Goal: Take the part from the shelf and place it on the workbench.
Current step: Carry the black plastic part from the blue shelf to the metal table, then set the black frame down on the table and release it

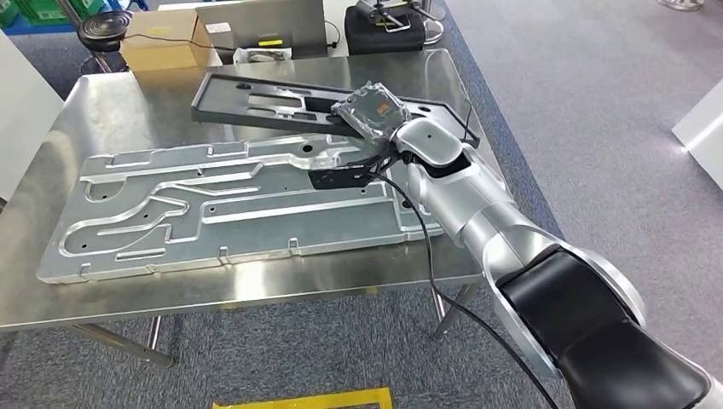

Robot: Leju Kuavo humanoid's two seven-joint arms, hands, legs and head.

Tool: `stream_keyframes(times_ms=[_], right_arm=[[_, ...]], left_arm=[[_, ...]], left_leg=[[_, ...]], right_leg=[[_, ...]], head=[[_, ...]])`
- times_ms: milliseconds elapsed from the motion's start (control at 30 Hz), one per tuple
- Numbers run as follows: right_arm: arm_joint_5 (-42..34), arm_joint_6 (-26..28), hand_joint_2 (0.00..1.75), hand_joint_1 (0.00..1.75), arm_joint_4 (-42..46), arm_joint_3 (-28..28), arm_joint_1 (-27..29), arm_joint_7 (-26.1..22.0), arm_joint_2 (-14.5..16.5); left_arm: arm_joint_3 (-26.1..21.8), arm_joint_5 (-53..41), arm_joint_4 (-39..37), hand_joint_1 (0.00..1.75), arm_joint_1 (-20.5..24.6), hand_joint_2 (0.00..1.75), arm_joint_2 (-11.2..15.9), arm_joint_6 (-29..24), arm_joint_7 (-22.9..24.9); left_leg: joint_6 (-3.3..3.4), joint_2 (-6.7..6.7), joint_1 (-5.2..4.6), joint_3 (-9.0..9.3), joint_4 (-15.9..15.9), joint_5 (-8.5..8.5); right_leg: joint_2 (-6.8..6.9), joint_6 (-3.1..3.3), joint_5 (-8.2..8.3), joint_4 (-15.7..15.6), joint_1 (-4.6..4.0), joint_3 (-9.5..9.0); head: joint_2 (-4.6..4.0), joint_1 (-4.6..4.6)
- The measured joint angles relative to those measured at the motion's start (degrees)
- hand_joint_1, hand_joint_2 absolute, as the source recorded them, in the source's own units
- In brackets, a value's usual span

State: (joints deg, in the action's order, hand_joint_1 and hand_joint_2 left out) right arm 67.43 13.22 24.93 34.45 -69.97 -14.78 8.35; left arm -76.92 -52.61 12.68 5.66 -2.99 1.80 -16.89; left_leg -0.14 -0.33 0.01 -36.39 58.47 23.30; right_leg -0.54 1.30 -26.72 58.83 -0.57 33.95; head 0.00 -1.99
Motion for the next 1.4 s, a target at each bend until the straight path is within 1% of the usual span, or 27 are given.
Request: stream_keyframes(times_ms=[67, 100, 133, 200, 233, 267, 300, 367, 433, 533, 600, 633, 700, 733, 767, 800, 867, 900, 967, 1033, 1100, 1133, 1233, 1267, 1300, 1333, 1400], right_arm=[[0.1, -0.1, 1.75, 1.75, -0.8, 0.3, -0.2, -0.1, 0.2], [0.3, -0.5, 1.75, 1.75, -1.1, 0.5, -0.5, -0.2, 0.3], [0.7, -1.3, 1.75, 1.75, -1.5, 0.9, -0.8, -0.4, 0.5], [2.0, -3.7, 1.75, 1.75, -2.4, 2.2, -0.9, -0.7, 0.9], [2.7, -4.8, 1.75, 1.75, -2.9, 2.9, -0.4, -0.7, 1.2], [3.3, -5.7, 1.75, 1.75, -3.4, 3.6, 0.4, -0.7, 1.5], [3.7, -6.3, 1.75, 1.75, -3.8, 4.3, 1.3, -0.7, 1.9], [4.0, -6.8, 1.75, 1.75, -4.4, 5.3, 2.9, -0.6, 2.6], [4.0, -7.0, 1.75, 1.75, -4.9, 5.8, 4.1, -0.4, 3.3], [3.8, -6.8, 1.75, 1.75, -5.7, 6.3, 6.1, 0.0, 4.0], [3.4, -6.3, 1.75, 1.75, -6.1, 6.5, 7.3, 0.2, 4.1], [3.3, -5.8, 1.75, 1.75, -6.3, 6.5, 7.8, 0.3, 4.2], [3.0, -5.0, 1.75, 1.75, -6.8, 6.5, 8.8, 0.3, 4.3], [2.9, -4.7, 1.75, 1.75, -7.0, 6.5, 9.5, 0.3, 4.2], [2.8, -4.5, 1.75, 1.75, -7.2, 6.5, 10.1, 0.2, 4.2], [2.7, -4.4, 1.75, 1.75, -7.3, 6.5, 10.6, 0.2, 4.2], [2.7, -4.2, 1.75, 1.75, -7.5, 6.5, 11.0, 0.2, 4.2], [2.7, -4.1, 1.75, 1.75, -7.5, 6.5, 11.0, 0.3, 4.2], [2.7, -3.9, 1.75, 1.75, -7.6, 6.5, 11.2, 0.4, 4.1], [2.6, -3.9, 1.75, 1.75, -7.7, 6.5, 11.3, 0.4, 4.1], [2.6, -3.9, 1.75, 1.75, -7.7, 6.5, 11.4, 0.4, 4.0], [2.6, -4.0, 1.75, 1.75, -7.8, 6.5, 11.4, 0.4, 4.0], [2.6, -4.0, 1.75, 1.75, -8.0, 6.5, 11.9, 0.4, 3.8], [2.6, -4.0, 1.75, 1.75, -8.0, 6.5, 12.0, 0.4, 3.7], [2.6, -4.0, 1.75, 1.75, -8.1, 6.5, 12.1, 0.4, 3.7], [2.6, -4.0, 1.75, 1.75, -8.1, 6.5, 12.1, 0.4, 3.7], [2.6, -3.9, 0.87, 0.87, -8.1, 6.5, 12.0, 0.4, 3.7]], left_arm=[[0.0, 0.0, 0.0, 0.0, 0.0, 1.75, 0.0, 0.0, 0.0], [0.0, 0.0, 0.0, 0.0, 0.0, 1.75, -0.1, 0.0, 0.0], [0.0, -0.1, 0.0, 0.0, 0.0, 1.75, -0.1, 0.1, 0.0], [0.0, -0.5, 0.0, 0.0, 0.0, 1.75, -0.1, 0.3, 0.0], [0.0, -0.8, 0.0, 0.0, 0.0, 1.75, -0.1, 0.5, 0.0], [0.1, -1.2, 0.0, 0.0, 0.0, 1.75, -0.2, 0.7, 0.1], [0.2, -1.6, 0.0, 0.0, 0.0, 1.75, -0.2, 0.9, 0.1], [0.4, -2.3, 0.0, 0.0, 0.0, 1.75, -0.4, 1.3, 0.1], [0.6, -2.7, 0.0, 0.0, 0.0, 1.75, -0.6, 1.5, 0.0], [0.7, -2.9, 0.0, 0.0, 0.0, 1.75, -0.6, 1.8, -0.8], [0.8, -3.0, -0.1, 0.0, -0.1, 1.75, -0.6, 1.9, -1.5], [0.9, -3.1, -0.1, 0.0, -0.1, 1.75, -0.6, 2.0, -1.9], [1.1, -3.4, -0.1, 0.0, -0.1, 1.75, -0.6, 2.0, -2.4], [1.2, -3.4, -0.1, 0.0, -0.2, 1.75, -0.6, 2.0, -2.5], [1.3, -3.5, -0.1, 0.0, -0.2, 1.75, -0.6, 2.0, -2.6], [1.5, -3.5, -0.1, 0.0, -0.3, 1.75, -0.6, 1.9, -2.6], [1.6, -3.6, -0.1, 0.0, -0.3, 1.75, -0.6, 1.8, -2.7], [1.7, -3.6, -0.1, 0.0, -0.3, 1.75, -0.6, 1.7, -2.8], [1.7, -3.6, -0.1, 0.0, -0.1, 1.75, -0.5, 1.4, -2.9], [1.7, -3.5, -0.1, 0.0, -0.1, 1.75, -0.5, 1.3, -2.9], [1.8, -3.5, -0.1, 0.0, -0.1, 1.75, -0.6, 1.2, -2.9], [1.8, -3.5, -0.1, 0.0, 0.0, 1.75, -0.6, 1.2, -2.9], [1.8, -3.5, -0.1, 0.0, 0.0, 1.75, -0.5, 1.2, -2.9], [1.8, -3.5, -0.1, 0.0, 0.0, 1.75, -0.5, 1.2, -2.9], [1.8, -3.5, -0.1, 0.0, -0.1, 1.75, -0.5, 1.2, -2.9], [1.8, -3.5, -0.1, 0.0, -0.1, 1.75, -0.5, 1.2, -2.9], [1.8, -3.4, -0.1, 0.0, 0.0, 1.75, -0.6, 1.2, -2.9]], left_leg=[[0.5, 0.04, 0.31, 0.46, -0.6, -0.13], [0.78, 0.07, 0.48, 0.72, -1.0, -0.22], [1.0, 0.09, 0.57, 0.93, -1.2, -0.24], [1.27, 0.1, 0.56, 1.1, -1.2, -0.13], [1.32, 0.08, 0.56, 1.21, -1.2, -0.05], [1.31, 0.04, 0.57, 1.34, -1.2, 0.04], [1.23, -0.02, 0.58, 1.47, -1.1, 0.16], [0.89, -0.11, 0.56, 1.64, -0.9, 0.48], [0.38, -0.12, 0.39, 1.55, -0.5, 0.81], [-0.54, -0.09, 0.45, 1.51, -0.5, 1.02], [-1.12, -0.04, 0.58, 0.9, 1.1, 2.26], [-1.41, -0.01, 0.67, -0.17, 3.6, 3.73], [-1.92, 0.02, 0.8, -3.65, 11.3, 7.33], [-2.09, 0.03, 0.86, -5.17, 14.4, 8.29], [-2.18, 0.03, 0.9, -5.85, 15.5, 8.19], [-2.17, 0.03, 0.94, -5.34, 14.3, 6.97], [-1.88, 0.07, 1.0, -1.56, 6.5, 3.07], [-1.59, 0.08, 0.89, 0.39, 2.7, 1.74], [-0.96, 0.08, 0.61, 2.26, -0.9, 1.02], [-0.3, 0.04, 0.49, 2.42, -1.1, 0.97], [0.46, 0.18, 0.68, 2.71, -1.6, 0.7], [0.8, 0.26, 0.8, 2.83, -1.8, 0.56], [1.2, 0.38, 0.7, 2.79, -1.9, 0.52], [1.21, 0.37, 0.66, 2.79, -1.9, 0.52], [1.2, 0.35, 0.64, 2.82, -1.9, 0.54], [1.16, 0.31, 0.62, 2.89, -1.8, 0.56], [0.88, 0.21, 0.47, 2.99, -1.6, 0.74]], right_leg=[[0.06, -0.63, -0.58, 0.4, 0.04, 0.0], [0.09, -0.91, -1.52, 1.8, 0.07, 0.61], [0.13, -1.15, -2.99, 4.5, 0.16, 1.94], [0.17, -1.52, -6.1, 12.2, 0.4, 5.96], [0.19, -1.66, -6.76, 15.2, 0.55, 7.68], [0.21, -1.74, -6.23, 16.0, 0.69, 8.43], [0.23, -1.74, -4.59, 14.4, 0.82, 8.04], [0.3, -1.47, -0.27, 6.7, 0.9, 4.82], [0.33, -1.04, 1.88, 1.0, 0.7, 2.36], [0.27, -0.25, 2.08, -0.3, 0.51, 1.84], [0.33, 0.34, 2.32, -0.8, 0.76, 1.5], [0.36, 0.57, 2.41, -1.0, 0.92, 1.35], [0.35, 0.76, 2.37, -1.0, 0.92, 1.26], [0.34, 0.77, 2.33, -1.0, 0.91, 1.23], [0.3, 0.74, 2.29, -1.0, 0.91, 1.18], [0.23, 0.68, 2.23, -1.0, 0.92, 1.1], [0.02, 0.44, 2.07, -1.0, 0.93, 0.8], [-0.1, 0.23, 1.99, -0.9, 0.85, 0.69], [-0.29, -0.3, 1.94, -1.0, 0.73, 0.61], [-0.38, -0.99, 1.97, -1.1, 0.7, 0.51], [-0.3, -1.57, 0.94, 0.1, 0.74, 0.84], [-0.23, -1.78, -0.53, 2.4, 0.74, 1.82], [-0.04, -2.13, -5.97, 13.8, 0.92, 7.15], [0.0, -2.17, -6.31, 15.8, 0.94, 8.11], [0.06, -2.14, -5.51, 15.4, 0.95, 7.93], [0.12, -2.02, -3.77, 12.7, 0.94, 6.56], [0.19, -1.55, -0.06, 4.3, 0.82, 2.2]], head=[[0.0, 0.0], [0.0, 0.01], [0.0, 0.01], [0.0, 0.01], [0.0, 0.01], [0.0, 0.01], [0.0, 0.01], [0.0, 0.01], [0.0, 0.01], [0.0, 0.01], [0.0, 0.0], [0.0, 0.0], [0.0, 0.0], [0.0, 0.01], [0.0, 0.0], [0.0, -0.01], [0.0, -0.01], [0.0, 0.0], [0.0, 0.0], [0.0, 0.0], [0.0, 0.01], [0.0, 0.01], [0.0, 0.01], [0.0, 0.01], [0.0, 0.01], [0.0, 0.01], [0.0, 0.01]])
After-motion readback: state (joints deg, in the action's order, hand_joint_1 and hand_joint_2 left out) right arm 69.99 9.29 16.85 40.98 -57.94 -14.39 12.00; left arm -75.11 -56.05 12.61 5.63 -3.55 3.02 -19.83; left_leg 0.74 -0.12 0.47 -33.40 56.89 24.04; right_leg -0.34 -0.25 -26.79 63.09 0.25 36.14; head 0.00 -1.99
